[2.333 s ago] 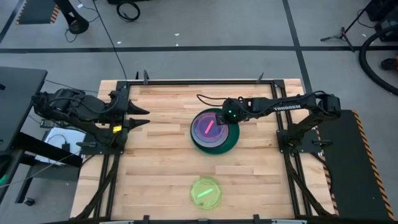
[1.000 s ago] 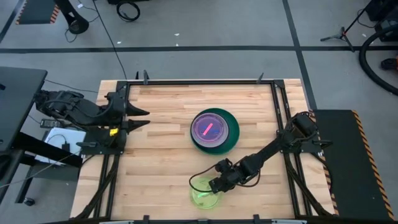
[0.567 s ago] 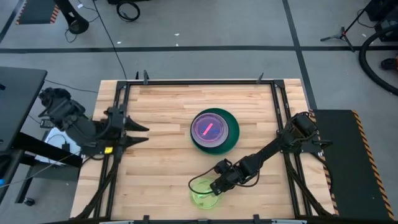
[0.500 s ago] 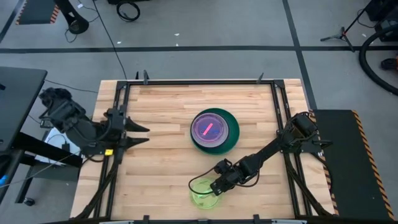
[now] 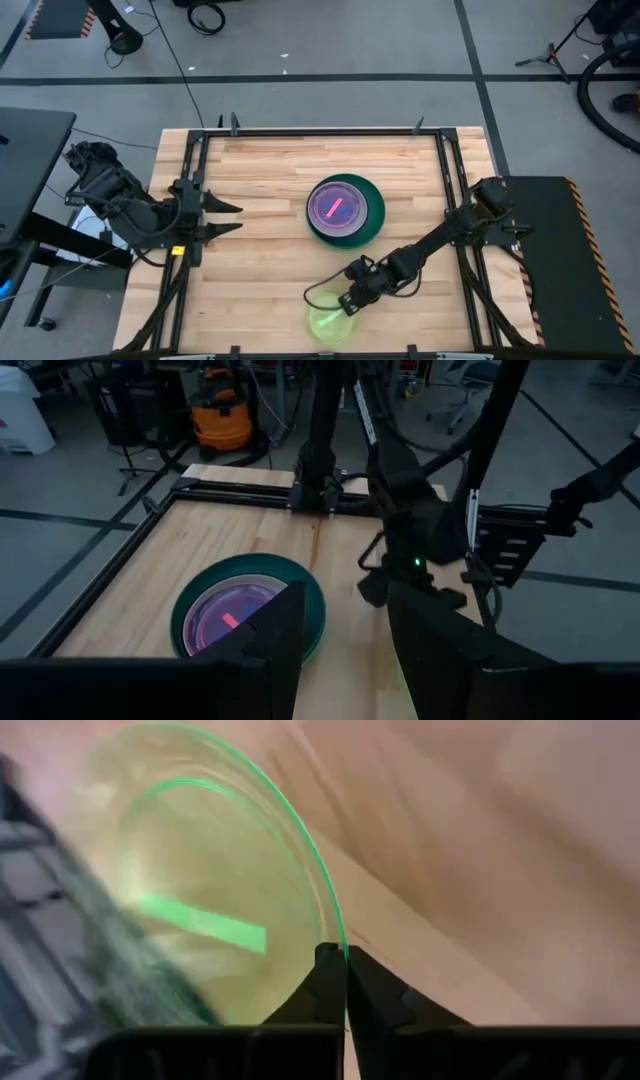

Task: Stack plastic plates
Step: Stack the green transparent plate on top of the pink transparent plate

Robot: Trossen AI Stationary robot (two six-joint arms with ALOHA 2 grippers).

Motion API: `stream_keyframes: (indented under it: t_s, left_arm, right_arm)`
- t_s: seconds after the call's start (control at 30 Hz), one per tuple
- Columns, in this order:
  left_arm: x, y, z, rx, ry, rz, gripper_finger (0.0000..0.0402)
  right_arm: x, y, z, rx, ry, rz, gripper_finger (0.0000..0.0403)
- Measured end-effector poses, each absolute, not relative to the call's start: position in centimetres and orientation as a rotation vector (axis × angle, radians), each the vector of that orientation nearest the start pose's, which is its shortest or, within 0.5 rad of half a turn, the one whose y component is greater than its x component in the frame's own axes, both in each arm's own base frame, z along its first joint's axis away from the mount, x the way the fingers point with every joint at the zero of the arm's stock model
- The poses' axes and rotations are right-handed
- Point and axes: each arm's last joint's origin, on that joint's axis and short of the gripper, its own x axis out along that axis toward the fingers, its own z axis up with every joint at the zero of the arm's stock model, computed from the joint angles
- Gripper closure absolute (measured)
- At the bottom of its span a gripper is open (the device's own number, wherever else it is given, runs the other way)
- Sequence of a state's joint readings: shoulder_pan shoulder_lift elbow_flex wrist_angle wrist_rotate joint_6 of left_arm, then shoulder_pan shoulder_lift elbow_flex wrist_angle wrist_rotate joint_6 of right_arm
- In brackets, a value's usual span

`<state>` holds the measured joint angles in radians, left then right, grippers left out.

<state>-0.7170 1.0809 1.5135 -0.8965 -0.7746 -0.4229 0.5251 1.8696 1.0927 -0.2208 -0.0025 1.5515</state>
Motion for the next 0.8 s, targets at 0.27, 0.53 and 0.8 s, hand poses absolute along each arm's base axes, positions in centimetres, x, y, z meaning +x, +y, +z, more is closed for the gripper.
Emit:
stream_keyframes:
  t_s: [0.27, 0.53, 0.8]
  left_arm:
    - [14.3, -9.7, 45.4, -0.077, 0.316, 0.154, 0.0251]
    - [14.7, -9.8, 45.3, -0.061, 0.291, 0.226, 0.0251]
    - [16.2, -11.2, 44.4, -0.065, 0.316, 0.243, 0.0251]
  right_arm:
    - [31.2, 12.1, 21.7, 1.153, 0.892, -0.442, 0.0396]
    - [29.0, 2.0, 24.5, 1.135, 0.839, -0.771, 0.0396]
    - [29.7, -3.6, 22.9, 1.165, 0.891, -0.832, 0.0396]
